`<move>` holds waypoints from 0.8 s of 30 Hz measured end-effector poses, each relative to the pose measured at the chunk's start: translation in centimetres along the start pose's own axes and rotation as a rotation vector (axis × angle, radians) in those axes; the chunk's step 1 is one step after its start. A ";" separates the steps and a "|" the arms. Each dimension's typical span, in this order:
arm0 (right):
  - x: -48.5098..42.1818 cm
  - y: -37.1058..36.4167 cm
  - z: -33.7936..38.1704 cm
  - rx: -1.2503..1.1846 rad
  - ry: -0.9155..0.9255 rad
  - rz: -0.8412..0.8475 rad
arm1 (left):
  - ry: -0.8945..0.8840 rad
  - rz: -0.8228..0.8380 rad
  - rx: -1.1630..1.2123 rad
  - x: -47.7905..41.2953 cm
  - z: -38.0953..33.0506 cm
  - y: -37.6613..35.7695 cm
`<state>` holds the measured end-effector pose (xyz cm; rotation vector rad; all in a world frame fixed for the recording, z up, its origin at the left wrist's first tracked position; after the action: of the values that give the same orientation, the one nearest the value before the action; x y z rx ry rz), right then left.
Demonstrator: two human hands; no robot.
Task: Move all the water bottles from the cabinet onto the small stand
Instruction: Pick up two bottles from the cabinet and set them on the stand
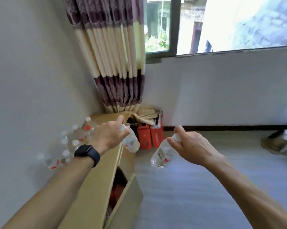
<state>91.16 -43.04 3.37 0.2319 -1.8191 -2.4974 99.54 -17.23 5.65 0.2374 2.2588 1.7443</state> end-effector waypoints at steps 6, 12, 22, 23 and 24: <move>10.2 7.1 -14.8 0.094 -0.299 -0.138 | -0.363 0.131 -0.024 -5.8 -24.0 -7.0; 22.4 13.6 -28.6 0.136 -0.746 -0.285 | -0.655 0.265 0.145 -8.3 -45.6 -12.6; 37.6 19.8 -43.1 0.235 -1.379 -0.396 | -1.216 0.391 0.178 -9.6 -73.4 -19.1; 38.7 20.3 -44.1 0.245 -1.422 -0.413 | -1.265 0.397 0.167 -9.5 -75.7 -19.5; 39.7 20.7 -45.0 0.257 -1.462 -0.436 | -1.310 0.405 0.154 -9.4 -77.9 -19.7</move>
<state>57.37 -96.75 5.79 -1.8328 -2.6086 -2.8574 84.66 -96.71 5.94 1.4365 1.3448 0.9502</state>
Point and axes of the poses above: each hand's wrist, its own x-axis away from the middle knuckle, its own y-axis out of the back of the hand, z = x × y, the point moved 5 cm from there along -x, towards the middle knuckle, and after that the axes turned 10 degrees about x, right-handed, at the moved point
